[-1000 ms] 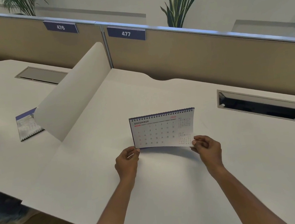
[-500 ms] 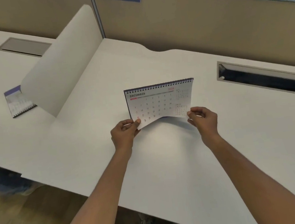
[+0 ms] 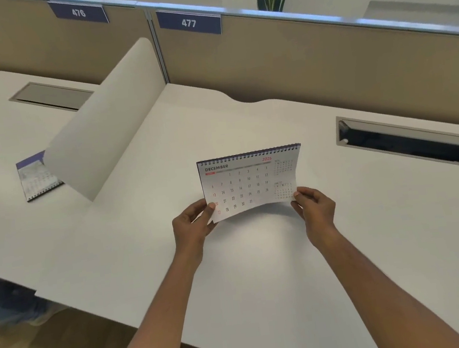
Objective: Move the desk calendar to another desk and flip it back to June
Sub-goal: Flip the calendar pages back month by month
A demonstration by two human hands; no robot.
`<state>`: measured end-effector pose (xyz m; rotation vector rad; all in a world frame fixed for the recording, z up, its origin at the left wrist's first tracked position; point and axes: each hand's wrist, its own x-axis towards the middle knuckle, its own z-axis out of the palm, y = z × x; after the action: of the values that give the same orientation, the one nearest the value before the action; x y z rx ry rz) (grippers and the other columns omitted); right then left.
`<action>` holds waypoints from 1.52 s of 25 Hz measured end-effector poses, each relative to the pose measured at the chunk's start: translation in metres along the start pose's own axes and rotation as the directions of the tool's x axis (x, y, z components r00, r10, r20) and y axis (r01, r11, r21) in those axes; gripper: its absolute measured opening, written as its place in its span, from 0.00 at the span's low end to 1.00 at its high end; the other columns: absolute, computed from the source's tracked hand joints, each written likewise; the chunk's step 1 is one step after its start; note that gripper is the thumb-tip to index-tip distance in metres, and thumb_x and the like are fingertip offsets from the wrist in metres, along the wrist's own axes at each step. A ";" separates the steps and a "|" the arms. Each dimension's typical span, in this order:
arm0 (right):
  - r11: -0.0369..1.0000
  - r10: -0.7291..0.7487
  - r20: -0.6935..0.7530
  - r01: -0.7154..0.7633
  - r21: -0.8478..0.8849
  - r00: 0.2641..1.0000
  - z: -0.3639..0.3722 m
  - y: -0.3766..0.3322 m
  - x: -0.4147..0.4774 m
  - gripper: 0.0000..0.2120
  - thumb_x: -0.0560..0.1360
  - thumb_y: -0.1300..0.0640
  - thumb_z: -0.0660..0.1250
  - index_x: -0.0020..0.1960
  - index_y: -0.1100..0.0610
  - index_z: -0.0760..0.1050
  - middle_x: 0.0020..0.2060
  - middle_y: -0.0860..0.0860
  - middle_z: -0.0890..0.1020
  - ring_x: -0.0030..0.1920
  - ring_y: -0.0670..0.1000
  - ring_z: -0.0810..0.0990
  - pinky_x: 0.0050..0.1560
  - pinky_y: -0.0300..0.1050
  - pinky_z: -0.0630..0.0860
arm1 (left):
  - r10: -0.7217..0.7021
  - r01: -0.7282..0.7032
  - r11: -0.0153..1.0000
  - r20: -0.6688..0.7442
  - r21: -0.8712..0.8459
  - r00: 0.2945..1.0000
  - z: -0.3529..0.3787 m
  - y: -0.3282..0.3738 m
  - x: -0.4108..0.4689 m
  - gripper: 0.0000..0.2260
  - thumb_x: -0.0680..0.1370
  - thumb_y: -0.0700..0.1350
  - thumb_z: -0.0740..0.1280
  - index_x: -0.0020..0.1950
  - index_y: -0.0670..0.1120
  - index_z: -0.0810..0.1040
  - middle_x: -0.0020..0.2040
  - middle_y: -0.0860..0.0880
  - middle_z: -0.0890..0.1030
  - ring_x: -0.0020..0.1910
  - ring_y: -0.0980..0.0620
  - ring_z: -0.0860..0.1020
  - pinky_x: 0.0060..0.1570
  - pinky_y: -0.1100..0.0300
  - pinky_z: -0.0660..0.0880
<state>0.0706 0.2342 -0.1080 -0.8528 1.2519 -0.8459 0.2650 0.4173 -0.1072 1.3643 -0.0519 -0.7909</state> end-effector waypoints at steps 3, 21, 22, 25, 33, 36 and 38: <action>0.998 0.024 0.035 -0.026 0.049 0.999 -0.004 -0.004 0.000 0.07 0.76 0.70 0.70 0.52 0.63 0.80 0.54 0.63 0.84 0.55 0.59 0.84 0.59 0.53 0.81 | -0.006 0.006 1.000 -0.014 -0.008 1.000 -0.004 0.002 0.000 0.09 0.76 0.35 0.76 0.54 0.43 0.85 0.49 0.44 0.90 0.51 0.47 0.89 0.45 0.59 0.84; 0.978 -0.070 0.364 -0.009 0.211 0.929 -0.013 -0.089 -0.007 0.11 0.78 0.66 0.65 0.56 0.58 0.83 0.54 0.59 0.87 0.54 0.58 0.85 0.50 0.49 0.82 | 0.257 -0.263 0.965 0.240 -0.007 0.936 -0.002 0.072 -0.014 0.14 0.81 0.35 0.70 0.62 0.51 0.86 0.52 0.44 0.89 0.51 0.45 0.87 0.47 0.49 0.85; 0.980 -0.095 0.381 0.019 0.198 0.920 -0.011 -0.094 -0.006 0.12 0.79 0.67 0.65 0.55 0.57 0.84 0.53 0.58 0.87 0.55 0.58 0.85 0.53 0.50 0.82 | 0.298 -0.314 0.949 0.247 0.026 0.922 0.000 0.077 -0.012 0.13 0.81 0.36 0.71 0.61 0.50 0.86 0.53 0.43 0.89 0.51 0.44 0.87 0.47 0.49 0.85; 0.983 -0.162 0.414 0.109 0.150 0.896 -0.003 -0.107 -0.003 0.07 0.78 0.62 0.70 0.54 0.56 0.85 0.48 0.55 0.87 0.48 0.53 0.85 0.53 0.49 0.82 | 0.387 -0.411 0.907 0.198 0.098 0.901 0.012 0.094 -0.004 0.07 0.78 0.42 0.75 0.53 0.53 0.89 0.44 0.49 0.89 0.40 0.50 0.86 0.43 0.55 0.85; 0.962 -0.241 0.275 0.266 -0.059 0.931 0.023 -0.112 0.016 0.10 0.77 0.58 0.73 0.55 0.62 0.84 0.42 0.54 0.86 0.39 0.52 0.75 0.47 0.49 0.79 | 0.404 -0.397 0.895 0.007 0.206 0.915 0.026 0.093 0.030 0.07 0.77 0.42 0.77 0.53 0.42 0.88 0.47 0.46 0.90 0.46 0.45 0.89 0.49 0.54 0.86; 0.954 -0.250 0.239 0.281 -0.103 0.938 0.028 -0.107 0.018 0.07 0.78 0.57 0.73 0.52 0.59 0.86 0.41 0.54 0.85 0.38 0.52 0.72 0.44 0.50 0.77 | 0.363 -0.351 0.916 -0.032 0.193 0.931 0.027 0.086 0.032 0.07 0.77 0.42 0.77 0.53 0.42 0.89 0.47 0.44 0.90 0.46 0.46 0.89 0.50 0.54 0.86; 0.953 -0.243 0.226 0.275 -0.124 0.943 0.031 -0.105 0.018 0.05 0.78 0.56 0.73 0.51 0.56 0.86 0.42 0.53 0.86 0.39 0.52 0.73 0.43 0.49 0.77 | 0.351 -0.337 0.923 -0.045 0.184 0.935 0.029 0.084 0.033 0.06 0.77 0.43 0.77 0.52 0.44 0.89 0.45 0.45 0.90 0.44 0.48 0.88 0.49 0.55 0.86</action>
<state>0.0966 0.1741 -0.0188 -1.2204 1.0420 -0.8504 0.3160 0.3748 -0.0397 1.4972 -0.2994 -0.4438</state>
